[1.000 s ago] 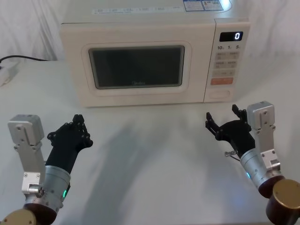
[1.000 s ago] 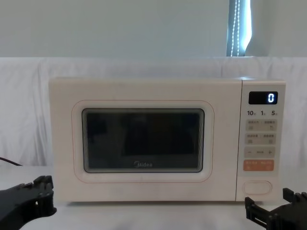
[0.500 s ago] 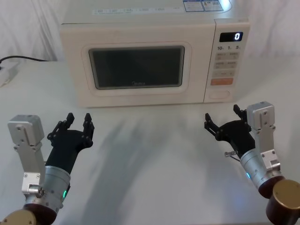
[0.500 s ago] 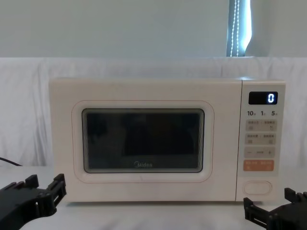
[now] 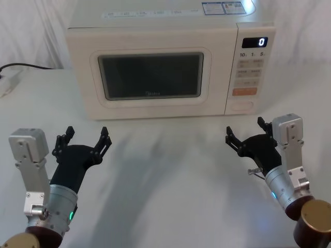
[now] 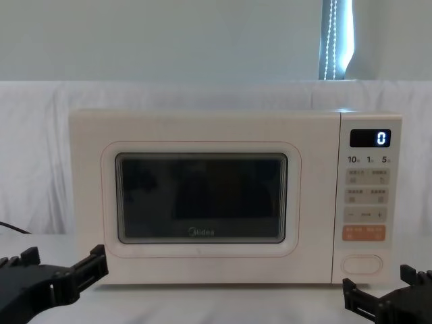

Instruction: Press the button to open the microwave door with one hand; close the microwave door with the other hand.

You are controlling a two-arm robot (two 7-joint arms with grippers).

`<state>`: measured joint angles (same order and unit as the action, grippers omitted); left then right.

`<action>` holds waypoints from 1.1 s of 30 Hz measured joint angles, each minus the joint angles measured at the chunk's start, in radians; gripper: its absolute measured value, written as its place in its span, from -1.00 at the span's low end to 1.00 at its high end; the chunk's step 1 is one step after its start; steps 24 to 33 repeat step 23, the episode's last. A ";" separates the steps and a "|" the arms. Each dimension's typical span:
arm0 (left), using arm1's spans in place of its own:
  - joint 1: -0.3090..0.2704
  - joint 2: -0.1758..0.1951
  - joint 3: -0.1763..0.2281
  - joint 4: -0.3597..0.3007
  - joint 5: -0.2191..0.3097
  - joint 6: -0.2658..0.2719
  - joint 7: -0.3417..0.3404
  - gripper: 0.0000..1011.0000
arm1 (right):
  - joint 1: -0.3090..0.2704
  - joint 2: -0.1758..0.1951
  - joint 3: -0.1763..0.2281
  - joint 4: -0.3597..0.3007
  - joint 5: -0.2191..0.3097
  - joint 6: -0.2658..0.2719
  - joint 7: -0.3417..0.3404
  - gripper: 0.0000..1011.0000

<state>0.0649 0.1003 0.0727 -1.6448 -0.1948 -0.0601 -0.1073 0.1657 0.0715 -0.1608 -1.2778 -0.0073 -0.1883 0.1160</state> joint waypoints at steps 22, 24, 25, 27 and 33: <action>0.000 0.000 0.000 0.000 0.000 0.000 0.000 0.98 | 0.000 0.000 0.000 0.000 0.000 0.000 0.000 0.98; 0.000 0.000 0.000 0.000 0.000 0.000 0.000 0.98 | 0.000 0.000 0.000 0.000 0.000 0.000 0.000 0.98; 0.000 0.000 0.000 0.000 0.000 0.000 0.000 0.98 | 0.000 0.000 0.000 0.000 0.000 0.000 0.000 0.98; 0.000 0.000 0.000 0.000 0.000 0.000 0.000 0.98 | 0.000 0.000 0.000 0.000 0.000 0.000 0.000 0.98; 0.000 0.000 0.000 0.000 0.000 0.000 0.000 0.98 | 0.000 0.000 0.000 0.000 0.000 0.000 0.000 0.98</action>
